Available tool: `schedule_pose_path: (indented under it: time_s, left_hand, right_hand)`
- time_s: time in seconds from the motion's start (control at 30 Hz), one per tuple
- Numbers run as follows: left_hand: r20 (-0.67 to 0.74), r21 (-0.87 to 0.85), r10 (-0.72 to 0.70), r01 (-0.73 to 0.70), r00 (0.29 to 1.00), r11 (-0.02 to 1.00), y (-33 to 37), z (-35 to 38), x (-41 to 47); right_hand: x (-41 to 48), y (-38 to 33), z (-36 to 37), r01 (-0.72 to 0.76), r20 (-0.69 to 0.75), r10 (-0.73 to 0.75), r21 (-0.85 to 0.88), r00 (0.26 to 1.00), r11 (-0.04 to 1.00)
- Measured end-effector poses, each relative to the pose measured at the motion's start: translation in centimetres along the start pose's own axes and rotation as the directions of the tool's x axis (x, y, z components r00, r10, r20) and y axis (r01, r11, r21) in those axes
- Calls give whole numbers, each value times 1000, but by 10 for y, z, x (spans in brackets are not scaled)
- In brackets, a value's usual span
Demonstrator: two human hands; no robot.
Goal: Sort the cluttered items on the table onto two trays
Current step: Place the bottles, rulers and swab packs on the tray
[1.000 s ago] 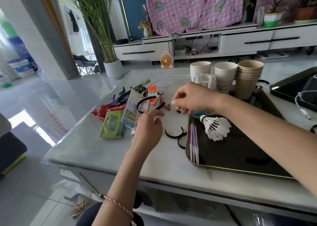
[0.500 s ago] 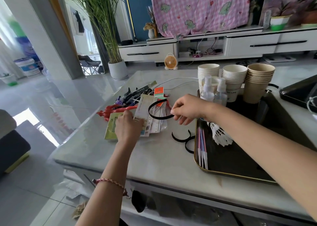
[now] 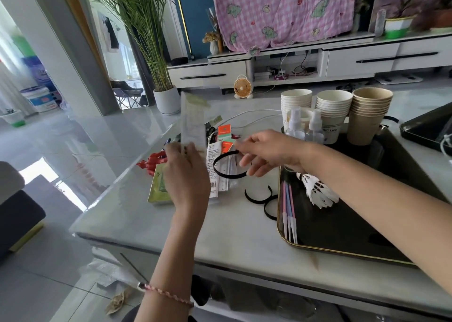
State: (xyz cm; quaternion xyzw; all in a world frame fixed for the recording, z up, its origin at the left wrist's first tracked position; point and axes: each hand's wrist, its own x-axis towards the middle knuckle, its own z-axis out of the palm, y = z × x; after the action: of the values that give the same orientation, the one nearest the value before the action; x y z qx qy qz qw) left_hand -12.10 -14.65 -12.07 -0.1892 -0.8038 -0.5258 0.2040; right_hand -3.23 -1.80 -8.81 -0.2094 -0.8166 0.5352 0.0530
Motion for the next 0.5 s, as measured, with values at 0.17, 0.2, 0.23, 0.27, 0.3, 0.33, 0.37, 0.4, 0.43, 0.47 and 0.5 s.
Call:
schedule_pose_path:
  time_s: [0.17, 0.2, 0.23, 0.27, 0.3, 0.33, 0.37, 0.4, 0.43, 0.47, 0.5]
  left_hand:
    - [305, -483, 208, -37, 929, 875, 34, 7, -38]
    - [362, -535, 248, -17, 899, 844, 38, 6, -43]
    - [409, -580, 285, 6, 867, 815, 41, 4, -46]
    - [455, -612, 304, 45, 837, 790, 44, 4, -48]
    - [501, -623, 297, 100, 813, 776, 42, 4, -46]
    - [544, -615, 269, 159, 795, 772, 43, 5, -45]
    - [567, -585, 226, 193, 792, 788, 40, 6, -42]
    - [565, -543, 192, 187, 803, 819, 35, 8, -37]
    - [540, -489, 169, 145, 824, 860, 30, 10, -33]
    - [503, -420, 166, 72, 848, 904, 23, 14, -29]
    - [467, -327, 177, -17, 866, 945, 17, 16, -25]
  right_hand:
    - [-26, -18, -29, 115, -88, -104, 140, 991, 983]
    - [-34, -20, -38, 123, -89, -113, 118, 990, 985]
    - [-43, -22, -47, 117, -74, -110, 101, 991, 988]
    - [-53, -21, -59, 91, -55, -86, 94, 995, 991]
    - [-63, -20, -70, 53, -29, -51, 98, 998, 994]
    - [-75, -17, -83, 3, -15, -1, 82, 1000, 997]
    - [-86, -11, -96, -49, -12, 50, 22, 999, 999]
    - [-96, -4, -107, -102, -17, 101, -79, 995, 992]
    - [-106, 5, -117, -159, -30, 157, -198, 987, 967]
    - [-115, 14, -124, -208, -36, 208, -311, 978, 927]
    - [-120, 22, -129, -242, -24, 254, -398, 967, 885]
